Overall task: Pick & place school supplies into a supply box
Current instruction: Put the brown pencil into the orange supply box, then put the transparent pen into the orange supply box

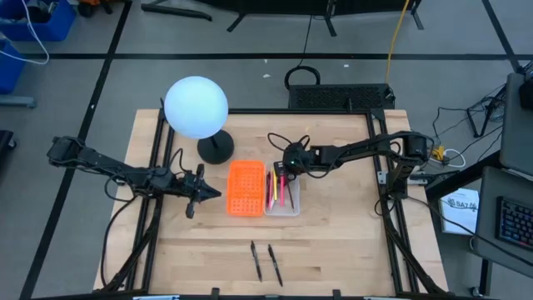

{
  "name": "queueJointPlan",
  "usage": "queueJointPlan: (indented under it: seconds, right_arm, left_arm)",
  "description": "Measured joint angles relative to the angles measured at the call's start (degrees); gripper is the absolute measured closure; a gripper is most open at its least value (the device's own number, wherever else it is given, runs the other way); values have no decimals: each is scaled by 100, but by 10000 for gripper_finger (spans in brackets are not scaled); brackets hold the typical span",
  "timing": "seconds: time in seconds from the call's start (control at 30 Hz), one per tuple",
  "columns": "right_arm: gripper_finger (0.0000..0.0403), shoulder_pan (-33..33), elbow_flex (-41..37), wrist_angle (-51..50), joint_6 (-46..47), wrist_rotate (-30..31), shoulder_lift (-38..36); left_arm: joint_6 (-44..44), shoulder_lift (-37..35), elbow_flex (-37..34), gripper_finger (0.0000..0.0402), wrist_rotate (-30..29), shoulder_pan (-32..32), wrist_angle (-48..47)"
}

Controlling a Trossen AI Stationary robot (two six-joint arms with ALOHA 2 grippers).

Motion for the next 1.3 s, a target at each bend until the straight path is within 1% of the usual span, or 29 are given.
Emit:
queueJointPlan:
  seconds: [0.07, 0.23, 0.37, 0.53, 0.57, 0.67, 0.83, 0.97, 1.03, 1.13, 1.2, 1.27, 1.3]
  right_arm:
    - [376, -2, 0, 52, -121, 11, 0]
    - [316, -29, 4, 96, -261, 9, -39]
    - [285, -39, 2, 53, -444, 9, -33]
    - [268, -39, 4, 60, -713, -62, -33]
    - [267, -39, 3, 68, -842, -150, -44]
    - [265, -39, 2, -34, -1266, -155, -213]
    - [264, -29, 2, -111, -2396, -89, -919]
    - [264, 74, -31, -86, -3794, 36, -1528]
    - [264, 150, -168, -107, -4269, 18, -1824]
    - [264, 207, -426, -94, -4608, -38, -2288]
    - [264, 217, -637, -70, -4794, -154, -2675]
    - [268, 261, -901, -53, -4892, -128, -3093]
    - [274, 286, -1065, -8, -4960, -130, -3312]
  left_arm:
    - [26, -1, 0, 382, 0, 0, 1]
    - [30, -2, 0, 382, 2, 0, -9]
    - [22, 0, 0, 382, 2, 0, -15]
    - [21, -1, 0, 382, 2, 0, -18]
    - [21, 0, 0, 382, 2, 0, -28]
    - [19, -2, 0, 382, 2, 0, -55]
    - [17, -1, 0, 382, 3, 0, -52]
    - [54, -2, 0, 382, 0, 0, -103]
    - [69, -2, 0, 382, -44, -4, -221]
    - [93, 0, 0, 382, -389, -2, -340]
    - [142, 0, 0, 382, -792, 0, -282]
    - [299, -1, 0, 382, -1229, 0, -267]
    - [341, -2, 0, 382, -1354, 0, -280]
